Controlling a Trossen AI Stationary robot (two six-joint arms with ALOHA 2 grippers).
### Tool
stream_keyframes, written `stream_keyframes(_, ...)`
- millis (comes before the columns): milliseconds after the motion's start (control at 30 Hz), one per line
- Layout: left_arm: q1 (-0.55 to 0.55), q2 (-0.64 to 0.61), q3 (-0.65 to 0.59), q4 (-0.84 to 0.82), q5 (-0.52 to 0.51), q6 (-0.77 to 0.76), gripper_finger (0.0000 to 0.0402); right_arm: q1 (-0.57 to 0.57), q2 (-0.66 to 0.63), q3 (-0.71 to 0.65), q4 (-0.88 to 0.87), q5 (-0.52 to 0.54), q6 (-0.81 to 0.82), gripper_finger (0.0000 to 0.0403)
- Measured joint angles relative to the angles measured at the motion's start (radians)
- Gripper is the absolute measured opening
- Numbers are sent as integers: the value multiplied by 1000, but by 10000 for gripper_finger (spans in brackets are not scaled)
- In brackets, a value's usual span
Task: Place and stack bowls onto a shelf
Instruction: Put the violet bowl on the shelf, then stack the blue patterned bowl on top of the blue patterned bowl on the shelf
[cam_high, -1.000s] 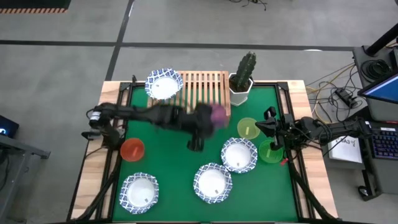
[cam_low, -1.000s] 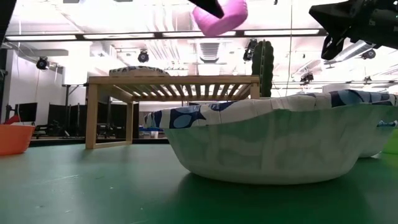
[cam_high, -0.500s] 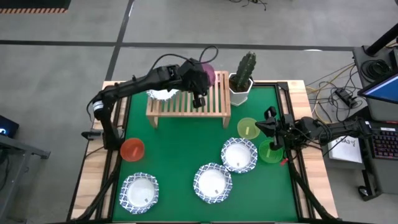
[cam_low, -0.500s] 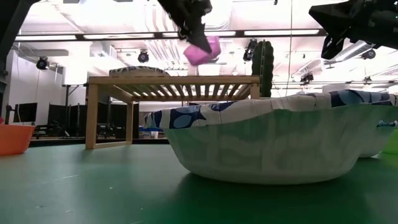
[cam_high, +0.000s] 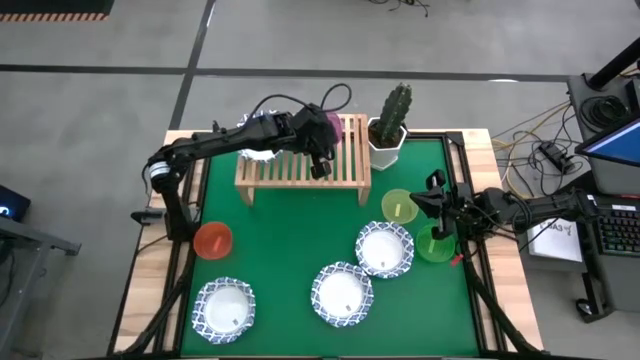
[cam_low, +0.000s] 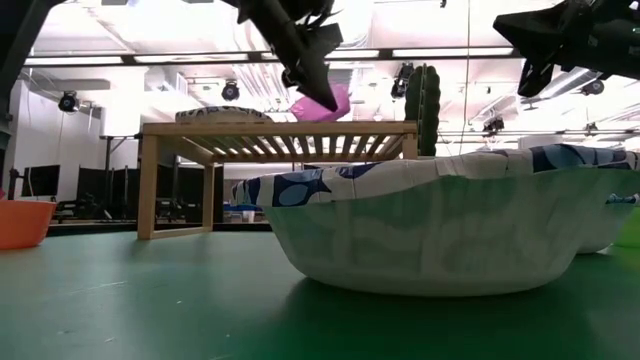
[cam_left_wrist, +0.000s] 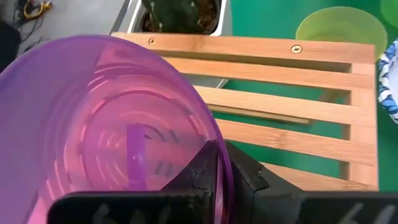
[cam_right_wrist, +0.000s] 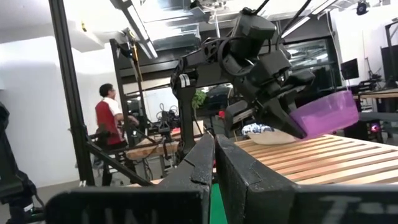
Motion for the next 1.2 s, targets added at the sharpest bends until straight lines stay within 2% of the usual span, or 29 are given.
stream_keyframes(633, -7, -6, 2, -9, 13, 41, 122, 0, 0, 0, -17, -1, 49, 9)
stream_keyframes(700, -14, -25, 4, -18, 33, 53, 128, 0, 0, 0, -30, -2, 79, 9)
stream_keyframes(933, -38, -117, -8, -59, 208, 69, 132, 0, 11, 1, -25, 8, 128, 9)
stream_keyframes(1100, -54, -217, -93, -39, 229, 70, 128, 0, 33, 61, -59, 25, 120, 9)
stream_keyframes(1200, -65, -286, -185, -5, 228, 47, 126, 0, 62, 137, -165, 72, 87, 9)
